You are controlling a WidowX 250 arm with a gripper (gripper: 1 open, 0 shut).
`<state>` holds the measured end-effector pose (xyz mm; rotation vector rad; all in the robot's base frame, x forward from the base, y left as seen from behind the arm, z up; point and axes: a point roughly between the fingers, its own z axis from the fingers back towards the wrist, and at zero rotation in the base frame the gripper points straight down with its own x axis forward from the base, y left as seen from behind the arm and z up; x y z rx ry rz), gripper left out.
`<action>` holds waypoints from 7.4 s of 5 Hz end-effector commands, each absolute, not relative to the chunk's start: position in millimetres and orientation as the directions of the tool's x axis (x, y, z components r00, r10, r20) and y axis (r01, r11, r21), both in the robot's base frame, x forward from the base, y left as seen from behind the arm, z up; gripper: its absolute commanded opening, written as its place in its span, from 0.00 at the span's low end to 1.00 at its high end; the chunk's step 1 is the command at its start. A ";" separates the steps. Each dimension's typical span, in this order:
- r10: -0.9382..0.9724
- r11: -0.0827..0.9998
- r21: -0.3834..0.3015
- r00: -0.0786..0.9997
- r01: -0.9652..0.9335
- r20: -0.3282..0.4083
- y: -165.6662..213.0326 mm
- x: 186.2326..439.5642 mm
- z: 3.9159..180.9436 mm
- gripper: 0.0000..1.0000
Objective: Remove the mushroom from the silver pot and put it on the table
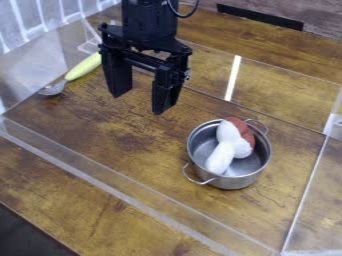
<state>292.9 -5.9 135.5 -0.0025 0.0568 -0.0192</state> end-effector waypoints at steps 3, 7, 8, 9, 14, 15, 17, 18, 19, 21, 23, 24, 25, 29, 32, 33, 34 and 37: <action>-0.047 0.999 -0.007 0.996 0.047 -0.077 -69.0 307.7 95.6 1.00; -0.085 0.996 0.035 0.996 0.084 0.008 -85.8 366.4 91.9 1.00; -0.113 0.993 0.033 0.994 0.113 0.013 -75.3 371.4 88.7 1.00; -0.139 0.990 0.030 0.990 0.139 -0.003 -73.8 371.5 81.1 1.00; -0.138 0.990 0.004 0.990 0.138 -0.008 -47.3 398.2 48.1 0.00; -0.139 0.990 0.000 0.990 0.139 -0.002 -57.4 390.9 58.9 0.00; -0.107 0.994 -0.006 0.994 0.107 0.003 -75.3 374.2 75.4 0.00; -0.077 0.997 -0.011 0.997 0.077 0.010 -81.2 368.5 77.2 0.00; 0.005 1.000 -0.014 1.000 -0.005 0.008 -85.4 366.0 85.3 1.00; 0.107 0.994 -0.014 0.994 -0.107 0.006 -81.3 366.3 77.9 0.00; 0.134 0.991 -0.025 0.991 -0.133 0.030 -49.1 357.8 89.2 0.00; 0.164 0.986 -0.041 0.984 -0.161 0.069 -39.2 352.5 118.1 0.00; 0.196 0.980 -0.061 0.973 -0.190 0.118 -26.9 345.2 151.9 0.00; 0.343 0.939 -0.022 0.930 -0.343 0.131 79.1 325.4 123.6 0.00; 0.206 0.979 -0.015 0.975 -0.205 0.089 119.1 306.4 83.9 0.00; 0.174 0.985 -0.009 0.982 -0.174 0.078 120.2 321.7 81.1 0.00; 0.135 0.991 -0.007 0.988 -0.135 0.074 116.7 338.7 83.3 0.00; 0.166 0.986 -0.030 0.985 -0.165 0.038 108.9 351.8 49.3 1.00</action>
